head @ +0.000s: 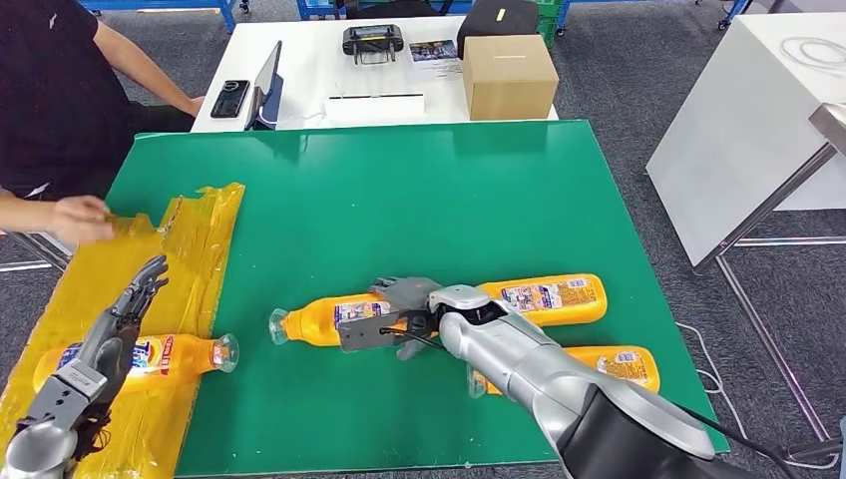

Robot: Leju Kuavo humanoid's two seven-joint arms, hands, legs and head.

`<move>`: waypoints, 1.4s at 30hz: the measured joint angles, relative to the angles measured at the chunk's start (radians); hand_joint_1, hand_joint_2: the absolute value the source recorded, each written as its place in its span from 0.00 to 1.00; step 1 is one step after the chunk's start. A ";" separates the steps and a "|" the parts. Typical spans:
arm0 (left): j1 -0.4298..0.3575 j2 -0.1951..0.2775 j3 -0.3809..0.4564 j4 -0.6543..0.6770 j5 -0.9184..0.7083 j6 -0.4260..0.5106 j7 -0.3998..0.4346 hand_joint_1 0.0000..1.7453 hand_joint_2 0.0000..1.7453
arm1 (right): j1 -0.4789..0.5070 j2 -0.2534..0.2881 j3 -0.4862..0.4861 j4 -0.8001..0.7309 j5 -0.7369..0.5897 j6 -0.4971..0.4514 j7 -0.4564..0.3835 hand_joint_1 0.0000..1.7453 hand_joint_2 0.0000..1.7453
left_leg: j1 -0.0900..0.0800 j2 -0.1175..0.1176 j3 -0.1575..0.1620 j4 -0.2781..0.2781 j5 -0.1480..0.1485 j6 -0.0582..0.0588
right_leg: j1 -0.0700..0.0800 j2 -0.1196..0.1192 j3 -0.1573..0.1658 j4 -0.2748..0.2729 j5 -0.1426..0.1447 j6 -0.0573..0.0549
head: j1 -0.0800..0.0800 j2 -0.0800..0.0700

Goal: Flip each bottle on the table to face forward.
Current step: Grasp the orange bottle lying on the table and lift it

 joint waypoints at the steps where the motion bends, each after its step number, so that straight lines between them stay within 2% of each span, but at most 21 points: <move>1: -0.003 -0.007 0.001 -0.003 0.002 -0.006 0.000 0.00 0.00 | 0.001 0.002 0.005 0.004 0.004 -0.001 0.001 0.00 1.00 | 0.000 0.000 0.000 0.000 0.000 0.000 | 0.000 0.000 0.000 0.000 0.000 0.000 | 0.000 0.000; 2: -0.006 -0.015 0.003 -0.005 0.008 -0.016 0.000 0.00 0.00 | 0.001 0.005 0.010 0.008 0.009 -0.002 0.002 0.00 1.00 | 0.000 0.000 0.000 0.000 0.000 0.000 | 0.000 0.000 0.000 0.000 0.000 0.000 | 0.000 0.000; 3: -0.010 -0.023 0.007 -0.007 0.016 -0.029 0.000 0.00 0.00 | 0.002 0.008 0.015 0.012 0.016 -0.004 0.004 0.16 1.00 | 0.000 0.000 0.000 0.000 0.000 0.000 | 0.000 0.000 0.000 0.000 0.000 0.000 | 0.000 0.000; 6: -0.026 -0.052 0.025 -0.012 0.042 -0.074 0.000 0.00 0.00 | 0.007 0.022 0.033 0.027 0.044 -0.016 0.022 0.91 1.00 | 0.000 0.000 0.002 0.000 0.000 0.000 | 0.000 0.000 0.001 0.000 0.000 0.000 | 0.000 0.000; 7: -0.031 -0.063 0.032 -0.015 0.046 -0.086 0.000 0.00 0.00 | 0.010 0.027 0.039 0.032 0.056 -0.022 0.031 1.00 1.00 | 0.000 0.001 0.002 0.000 0.000 0.000 | 0.000 0.000 0.002 0.000 0.000 0.000 | 0.000 0.000; 12: -0.045 -0.112 0.061 -0.035 0.057 -0.127 0.000 0.00 0.00 | 0.021 0.044 0.058 0.055 0.087 -0.056 0.075 1.00 1.00 | 0.000 0.001 0.006 0.000 -0.001 0.000 | 0.000 0.000 0.005 -0.001 0.000 0.000 | 0.000 0.000; 22: -0.051 -0.166 0.098 -0.050 0.069 -0.166 0.000 0.00 0.00 | 0.039 0.052 0.059 0.075 0.083 -0.109 0.102 1.00 1.00 | 0.000 0.002 0.010 0.000 -0.001 0.000 | 0.000 0.001 0.009 -0.001 0.000 0.000 | 0.000 0.000; 24: -0.052 -0.179 0.108 -0.051 0.079 -0.191 0.008 0.00 0.00 | 0.046 0.053 0.051 0.077 0.076 -0.142 0.102 1.00 1.00 | 0.000 0.002 0.011 0.000 -0.001 0.000 | 0.000 0.001 0.009 -0.001 0.000 0.000 | 0.000 0.000; 26: -0.055 -0.195 0.123 -0.051 0.119 -0.237 0.049 0.00 0.00 | 0.063 0.054 0.027 0.077 0.050 -0.218 0.074 1.00 1.00 | 0.000 0.003 0.011 0.000 -0.001 0.000 | 0.000 0.001 0.009 -0.001 0.000 0.000 | 0.000 0.000; 30: -0.055 -0.231 0.142 -0.050 0.269 -0.317 0.190 0.00 1.00 | 0.139 0.051 -0.124 0.032 -0.062 -0.430 -0.107 1.00 1.00 | 0.000 0.003 0.008 0.000 -0.001 0.001 | 0.000 0.001 0.008 -0.001 0.000 0.000 | 0.000 0.000; 33: -0.032 -0.265 0.143 -0.060 0.346 -0.314 0.256 0.00 1.00 | 0.240 0.050 -0.280 -0.133 -0.095 -0.481 -0.201 1.00 1.00 | 0.000 0.002 0.005 0.000 0.000 0.001 | 0.000 0.000 0.005 0.000 0.001 0.001 | 0.000 0.000; 36: 0.004 -0.299 0.133 -0.084 0.363 -0.299 0.286 0.00 1.00 | 0.339 0.052 -0.410 -0.348 -0.091 -0.475 -0.219 1.00 1.00 | 0.000 0.001 0.000 0.000 0.000 0.001 | 0.000 0.000 0.001 -0.001 0.000 0.001 | 0.000 0.000; 39: 0.029 -0.324 0.116 -0.106 0.377 -0.290 0.291 0.00 1.00 | 0.405 0.054 -0.489 -0.497 -0.091 -0.454 -0.243 1.00 1.00 | 0.000 0.000 -0.004 0.000 -0.001 0.001 | 0.000 0.000 -0.002 -0.001 0.000 0.001 | 0.000 0.000; 42: 0.055 -0.351 0.091 -0.134 0.388 -0.285 0.282 0.00 1.00 | 0.466 0.063 -0.528 -0.622 -0.095 -0.427 -0.286 1.00 1.00 | 0.000 0.001 -0.005 0.000 -0.001 0.001 | 0.000 0.000 -0.004 -0.001 0.000 0.001 | 0.000 0.000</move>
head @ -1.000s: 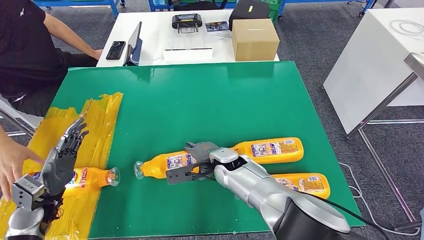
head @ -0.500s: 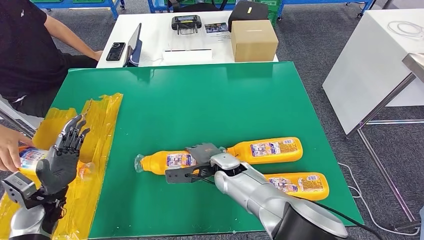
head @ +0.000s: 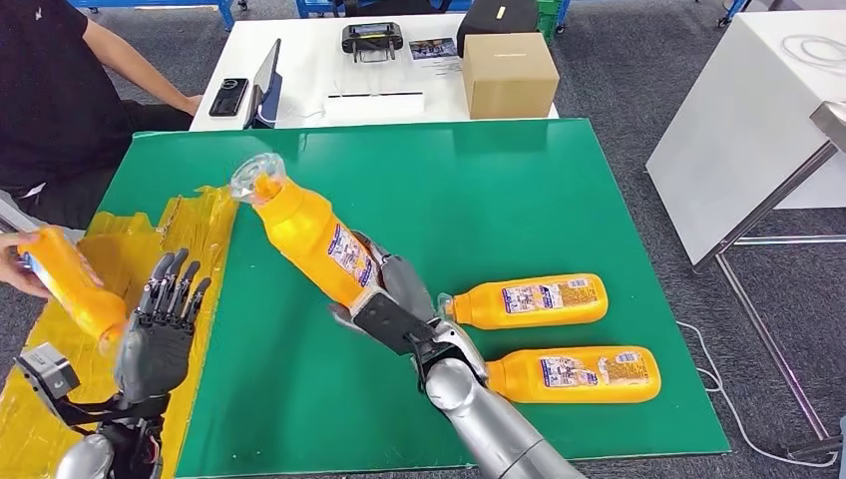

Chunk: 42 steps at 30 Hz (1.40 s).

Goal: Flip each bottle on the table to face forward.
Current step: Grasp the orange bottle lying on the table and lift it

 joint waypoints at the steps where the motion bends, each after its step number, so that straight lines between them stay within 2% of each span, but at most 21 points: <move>1: 0.008 -0.010 -0.011 -0.010 -0.001 0.005 -0.005 0.00 1.00 | 0.016 0.004 -0.003 -0.033 0.002 0.007 -0.006 1.00 1.00 | 0.000 0.000 0.000 0.000 0.000 0.000 | 0.000 0.000 -0.001 0.000 0.000 0.000 | 0.000 0.000; 8: 0.041 -0.059 -0.081 -0.065 -0.038 0.040 -0.026 0.00 1.00 | 0.069 0.029 0.004 -0.149 0.028 0.031 0.001 1.00 1.00 | 0.000 0.000 -0.001 0.000 0.000 0.000 | 0.000 0.000 -0.001 0.000 0.000 0.000 | 0.000 0.000; 14: 0.051 -0.069 -0.161 -0.098 -0.065 0.061 -0.038 0.00 1.00 | 0.064 0.052 0.050 -0.117 0.046 0.085 0.044 1.00 1.00 | 0.000 0.000 -0.001 0.000 0.000 0.000 | 0.000 0.000 -0.001 0.000 0.000 0.000 | 0.000 0.000; 19: 0.055 -0.069 -0.194 -0.108 -0.065 0.063 -0.040 0.00 1.00 | 0.057 0.066 0.082 -0.068 0.050 0.094 0.047 1.00 1.00 | 0.000 0.000 -0.002 0.000 0.000 0.000 | 0.000 0.000 -0.001 0.000 0.000 0.000 | 0.000 0.000; 27: 0.058 -0.069 -0.201 -0.110 -0.061 0.062 -0.043 0.00 1.00 | 0.038 0.073 0.118 -0.018 0.061 0.119 0.061 1.00 1.00 | 0.000 0.000 -0.002 0.000 0.000 0.000 | 0.000 0.000 -0.001 0.000 0.000 0.000 | 0.000 0.000; 42: 0.097 -0.061 -0.153 -0.109 -0.001 0.065 -0.014 0.00 1.00 | -0.016 0.093 0.309 0.158 0.161 0.120 0.063 1.00 1.00 | 0.000 0.001 -0.003 0.000 0.000 0.000 | 0.000 0.000 -0.004 0.000 0.000 0.000 | 0.000 0.000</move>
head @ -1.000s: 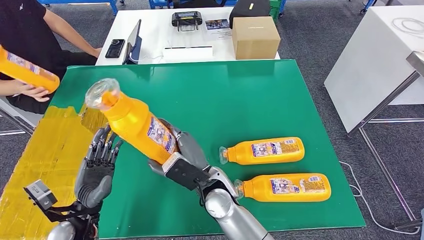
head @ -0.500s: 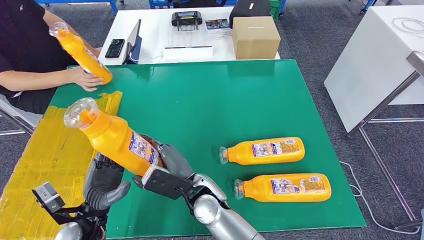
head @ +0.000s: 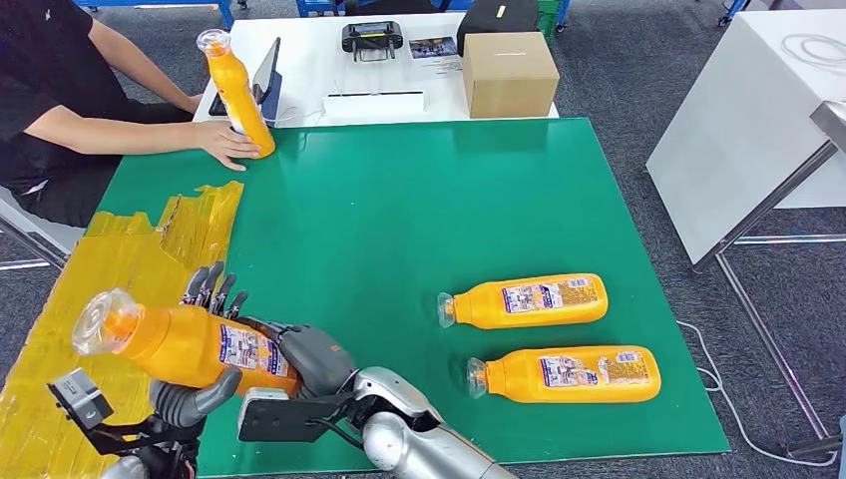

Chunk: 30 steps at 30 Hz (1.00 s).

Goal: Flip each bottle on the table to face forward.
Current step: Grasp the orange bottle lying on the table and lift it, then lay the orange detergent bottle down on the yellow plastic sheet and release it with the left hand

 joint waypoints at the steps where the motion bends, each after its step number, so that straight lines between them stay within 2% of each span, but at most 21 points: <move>1: 0.004 0.001 0.003 0.000 0.003 0.000 0.001 0.00 1.00 | -0.002 0.001 0.007 0.009 0.001 0.000 -0.001 1.00 1.00 | 0.000 0.000 0.000 0.000 0.000 0.000 | 0.000 0.000 0.000 0.000 0.000 0.000 | 0.000 0.000; 7: 0.016 0.002 0.013 0.003 0.006 0.000 0.003 0.00 1.00 | -0.013 0.005 0.030 0.042 0.001 -0.002 -0.001 1.00 1.00 | 0.000 0.000 0.000 0.000 0.000 0.000 | 0.000 0.000 0.000 0.000 0.000 0.000 | 0.000 0.000; 8: 0.017 0.002 0.013 0.003 0.007 0.000 0.003 0.15 1.00 | -0.014 0.006 0.032 0.045 0.001 -0.003 -0.001 1.00 1.00 | 0.000 0.000 0.000 0.000 0.000 0.000 | 0.000 0.000 0.000 0.000 0.000 0.000 | 0.000 0.000; 11: 0.019 0.003 0.015 0.006 0.012 0.000 0.007 0.89 1.00 | -0.019 0.006 0.038 0.055 0.000 -0.005 -0.002 1.00 1.00 | 0.000 0.000 0.000 0.000 0.000 0.000 | 0.000 0.000 0.000 0.000 0.000 0.000 | 0.000 0.000; 12: 0.019 0.004 0.016 0.008 0.015 0.000 0.009 1.00 1.00 | -0.021 0.006 0.042 0.059 0.000 -0.006 -0.002 1.00 1.00 | 0.000 0.000 0.000 0.000 0.000 0.000 | 0.000 0.000 0.000 0.000 0.000 0.000 | 0.000 0.000; 30: 0.022 0.007 0.031 0.017 0.043 -0.025 0.011 1.00 1.00 | -0.029 0.010 0.057 0.088 -0.009 -0.030 -0.004 1.00 1.00 | 0.000 0.001 0.000 0.000 0.000 0.000 | 0.000 0.000 -0.001 0.000 0.000 0.000 | 0.000 0.000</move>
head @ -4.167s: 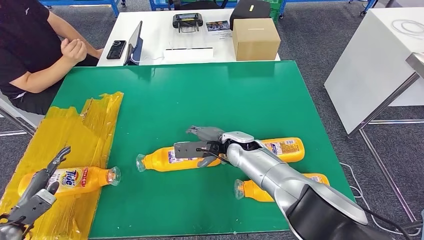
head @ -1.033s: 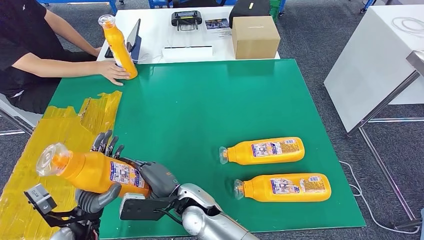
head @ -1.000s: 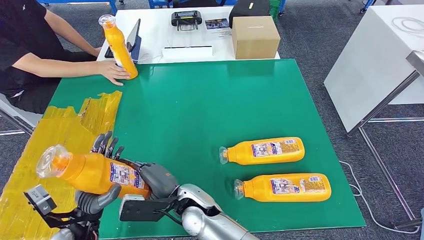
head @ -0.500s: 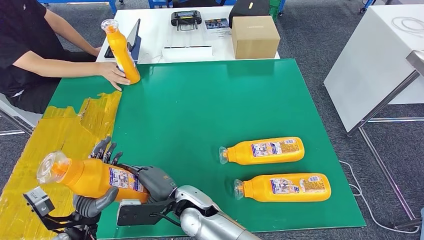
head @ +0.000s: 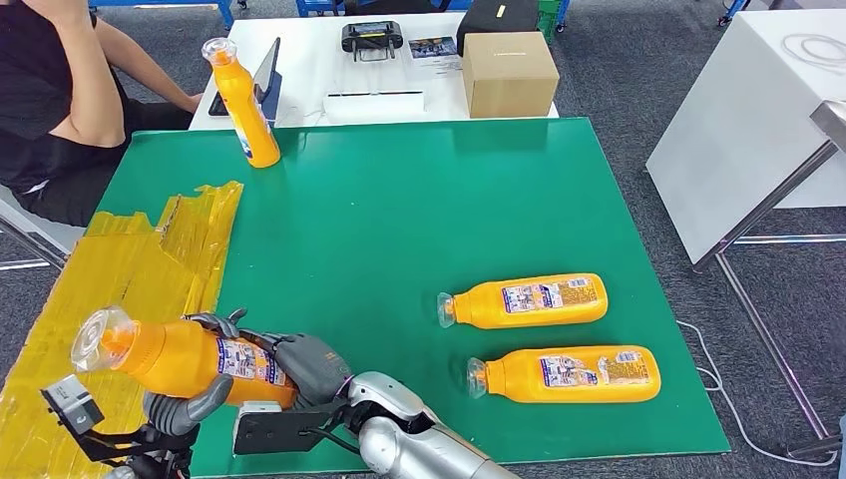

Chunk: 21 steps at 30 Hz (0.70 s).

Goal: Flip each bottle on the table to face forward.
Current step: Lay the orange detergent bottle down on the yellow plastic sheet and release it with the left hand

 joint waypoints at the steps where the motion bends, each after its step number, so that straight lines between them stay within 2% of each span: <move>1: 0.000 0.000 0.000 0.000 0.000 0.000 0.000 1.00 1.00 | 0.000 0.000 -0.001 0.000 0.002 -0.001 0.000 1.00 1.00 | 0.000 0.000 0.000 0.000 0.000 0.000 | 0.000 0.000 0.000 0.000 0.000 0.000 | 0.000 0.000; 4: 0.000 0.000 0.000 0.000 -0.003 0.000 -0.002 1.00 1.00 | 0.001 0.000 -0.003 0.001 0.009 -0.007 -0.001 1.00 1.00 | 0.000 0.000 0.000 0.000 0.000 0.000 | 0.000 0.000 0.000 0.000 0.000 0.000 | 0.000 0.000; 6: -0.001 0.000 -0.001 0.000 -0.016 0.007 -0.009 1.00 1.00 | 0.004 0.000 -0.007 0.002 0.015 -0.018 0.001 0.51 1.00 | 0.000 0.000 0.000 0.000 0.000 0.000 | 0.000 0.000 0.000 0.000 0.000 0.000 | 0.000 0.000; 8: -0.004 0.000 -0.005 -0.001 -0.057 0.029 -0.025 1.00 1.00 | 0.009 -0.001 -0.012 0.003 0.029 -0.037 0.008 0.01 0.50 | 0.000 0.000 0.000 0.000 0.000 0.000 | 0.000 0.000 0.000 0.000 0.000 0.000 | 0.000 0.000; 10: -0.009 -0.001 -0.011 -0.006 -0.129 0.073 -0.046 1.00 1.00 | 0.017 -0.005 -0.020 0.001 0.045 -0.063 0.025 0.00 0.00 | 0.000 0.000 0.000 0.000 0.000 0.000 | 0.000 0.000 0.000 0.000 0.000 0.000 | 0.000 0.000; 12: -0.016 -0.001 -0.014 -0.020 -0.249 0.161 -0.077 1.00 1.00 | 0.033 -0.014 -0.039 -0.014 0.059 -0.084 0.046 0.00 0.00 | 0.000 0.000 0.000 0.000 0.000 0.000 | 0.000 0.000 0.000 0.000 0.000 0.000 | 0.000 0.000; 15: -0.031 0.000 -0.014 -0.044 -0.551 0.405 -0.117 1.00 1.00 | 0.071 -0.044 -0.090 -0.087 0.077 -0.089 0.069 0.00 0.00 | 0.000 -0.001 0.000 0.000 0.000 0.000 | 0.000 0.000 0.000 0.000 0.000 0.000 | 0.000 0.000; 18: -0.039 0.007 -0.003 -0.049 -0.801 0.623 -0.116 1.00 1.00 | 0.107 -0.093 -0.151 -0.200 0.092 -0.071 0.074 0.00 0.00 | 0.000 -0.001 -0.001 0.000 0.000 0.000 | 0.000 0.000 0.000 0.000 0.000 0.000 | 0.000 0.000; 21: -0.042 0.020 0.020 -0.040 -0.974 0.774 -0.105 1.00 1.00 | 0.127 -0.145 -0.201 -0.304 0.096 -0.050 0.076 0.00 0.00 | 0.000 -0.001 -0.001 0.000 0.000 0.000 | 0.000 0.000 0.000 0.000 0.000 0.000 | 0.000 0.000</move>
